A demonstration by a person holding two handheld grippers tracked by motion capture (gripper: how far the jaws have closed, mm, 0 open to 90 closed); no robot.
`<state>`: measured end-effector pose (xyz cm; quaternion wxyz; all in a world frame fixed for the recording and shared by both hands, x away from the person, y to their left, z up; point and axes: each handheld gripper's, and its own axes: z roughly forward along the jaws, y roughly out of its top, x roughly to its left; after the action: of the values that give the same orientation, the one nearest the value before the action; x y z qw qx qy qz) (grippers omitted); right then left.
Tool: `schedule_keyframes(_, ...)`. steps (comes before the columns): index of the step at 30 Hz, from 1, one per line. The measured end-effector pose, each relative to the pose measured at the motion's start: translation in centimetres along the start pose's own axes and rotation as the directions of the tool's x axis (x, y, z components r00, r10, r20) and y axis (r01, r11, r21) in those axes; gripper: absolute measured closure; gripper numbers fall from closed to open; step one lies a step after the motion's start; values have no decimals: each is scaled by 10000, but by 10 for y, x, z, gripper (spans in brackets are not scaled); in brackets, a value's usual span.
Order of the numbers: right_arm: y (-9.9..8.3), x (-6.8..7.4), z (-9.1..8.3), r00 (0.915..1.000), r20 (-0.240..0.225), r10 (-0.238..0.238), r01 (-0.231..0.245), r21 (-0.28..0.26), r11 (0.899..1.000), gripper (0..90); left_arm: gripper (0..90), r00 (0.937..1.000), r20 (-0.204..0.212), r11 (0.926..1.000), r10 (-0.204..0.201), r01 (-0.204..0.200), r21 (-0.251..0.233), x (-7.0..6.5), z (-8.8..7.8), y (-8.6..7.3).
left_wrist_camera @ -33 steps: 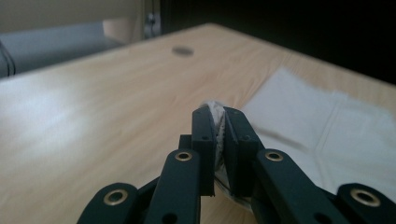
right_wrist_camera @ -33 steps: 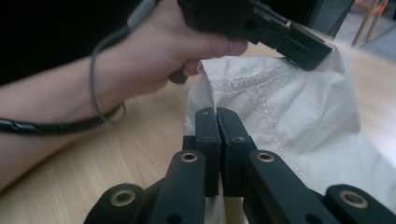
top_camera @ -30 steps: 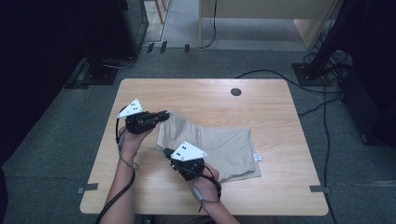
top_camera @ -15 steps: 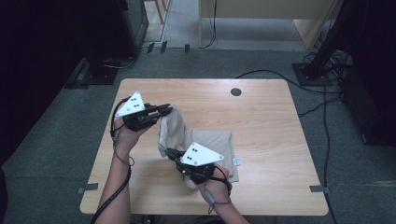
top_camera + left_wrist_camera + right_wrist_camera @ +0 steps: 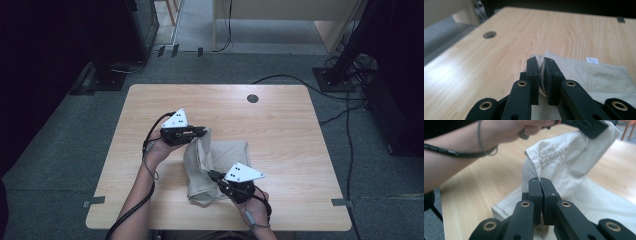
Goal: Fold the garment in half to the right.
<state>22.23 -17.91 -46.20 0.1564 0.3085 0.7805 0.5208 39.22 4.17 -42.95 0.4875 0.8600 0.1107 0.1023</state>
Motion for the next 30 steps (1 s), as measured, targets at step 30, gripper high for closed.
schedule_keyframes(30,-55,-43,-11,9973,71,736,-739,861,9935,867,833,9932,1051,9926,-492,370,1153,-6,89,-7)
